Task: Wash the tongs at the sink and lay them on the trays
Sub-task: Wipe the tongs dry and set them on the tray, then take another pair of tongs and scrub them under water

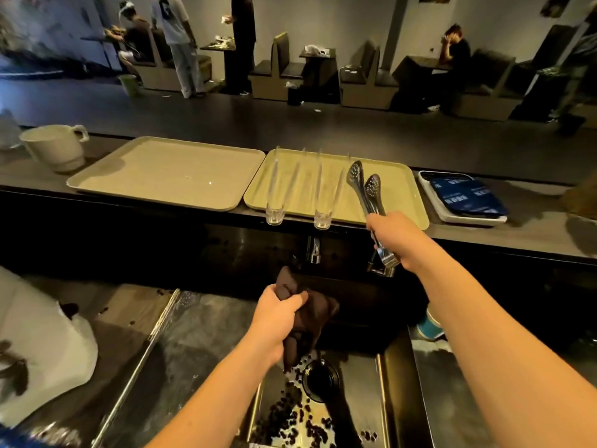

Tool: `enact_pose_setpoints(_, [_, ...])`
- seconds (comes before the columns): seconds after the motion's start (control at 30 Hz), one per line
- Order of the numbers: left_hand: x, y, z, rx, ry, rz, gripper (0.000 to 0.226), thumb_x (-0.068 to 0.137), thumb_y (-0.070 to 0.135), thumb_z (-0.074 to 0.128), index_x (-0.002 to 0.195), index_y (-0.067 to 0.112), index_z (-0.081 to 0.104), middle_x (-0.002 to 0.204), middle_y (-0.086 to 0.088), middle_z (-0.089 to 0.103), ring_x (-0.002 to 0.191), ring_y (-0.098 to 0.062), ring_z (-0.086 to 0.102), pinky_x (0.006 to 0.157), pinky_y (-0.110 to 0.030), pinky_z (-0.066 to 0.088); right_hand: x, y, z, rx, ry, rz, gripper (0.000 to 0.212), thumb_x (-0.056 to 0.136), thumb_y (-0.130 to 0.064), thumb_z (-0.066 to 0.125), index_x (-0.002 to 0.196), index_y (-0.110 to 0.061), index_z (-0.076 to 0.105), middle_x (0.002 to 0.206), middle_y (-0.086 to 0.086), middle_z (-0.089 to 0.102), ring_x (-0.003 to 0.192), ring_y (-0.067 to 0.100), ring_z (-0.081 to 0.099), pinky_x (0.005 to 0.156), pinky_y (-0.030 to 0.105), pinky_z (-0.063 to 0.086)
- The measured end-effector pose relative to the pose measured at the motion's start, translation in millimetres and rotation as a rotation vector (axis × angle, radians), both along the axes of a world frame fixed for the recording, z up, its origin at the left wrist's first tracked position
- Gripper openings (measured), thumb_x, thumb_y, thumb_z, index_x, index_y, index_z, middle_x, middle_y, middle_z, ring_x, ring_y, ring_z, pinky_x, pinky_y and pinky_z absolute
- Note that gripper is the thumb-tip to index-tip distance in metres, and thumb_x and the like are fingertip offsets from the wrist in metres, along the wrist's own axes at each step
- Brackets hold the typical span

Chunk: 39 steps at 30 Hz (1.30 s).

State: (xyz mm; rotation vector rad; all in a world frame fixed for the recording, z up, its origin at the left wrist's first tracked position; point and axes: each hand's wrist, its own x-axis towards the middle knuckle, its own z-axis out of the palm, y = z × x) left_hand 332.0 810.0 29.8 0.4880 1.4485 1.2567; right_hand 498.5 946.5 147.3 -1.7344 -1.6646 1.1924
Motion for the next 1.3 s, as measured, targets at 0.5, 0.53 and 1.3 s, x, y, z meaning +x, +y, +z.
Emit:
enact_pose_setpoints(0.5, [-6,12,-2,-0.05,-0.036,0.007,0.029,0.092,0.013,0.069,0.12,0.015,0.059,0.111,-0.011,0.074,0.097,-0.027,0.074,0.077,-0.038,0.06,-34,50,1,0.359,-0.845,0.075,0.042,0.084,-0.056,0.052,0.084,-0.014,0.054,0.07,0.002,0.051,0.065,0.024,0.053,0.052,0.029,0.035])
enact_pose_setpoints(0.53, [-7,12,-2,-0.05,-0.04,0.009,0.029,0.093,0.013,0.068,0.12,0.015,0.059,0.111,-0.011,0.074,0.098,-0.027,0.074,0.076,-0.037,0.06,-35,52,0,0.356,-0.842,0.074,0.042,0.085,-0.056,0.051,0.086,-0.014,0.054,0.07,0.002,0.05,0.069,0.025,0.054,0.054,0.03,0.036])
enact_pose_setpoints(1.3, [-113,-125,-15,-0.012,-0.207,0.3,0.032,0.088,0.014,0.073,0.118,0.014,0.06,0.113,-0.018,0.074,0.101,-0.034,0.073,0.094,-0.054,0.057,-174,-136,-81,0.259,-0.239,0.577,0.011,0.084,-0.025,0.058,0.073,-0.023,0.056,0.071,-0.002,0.068,0.07,0.018,0.063,0.061,0.031,0.046])
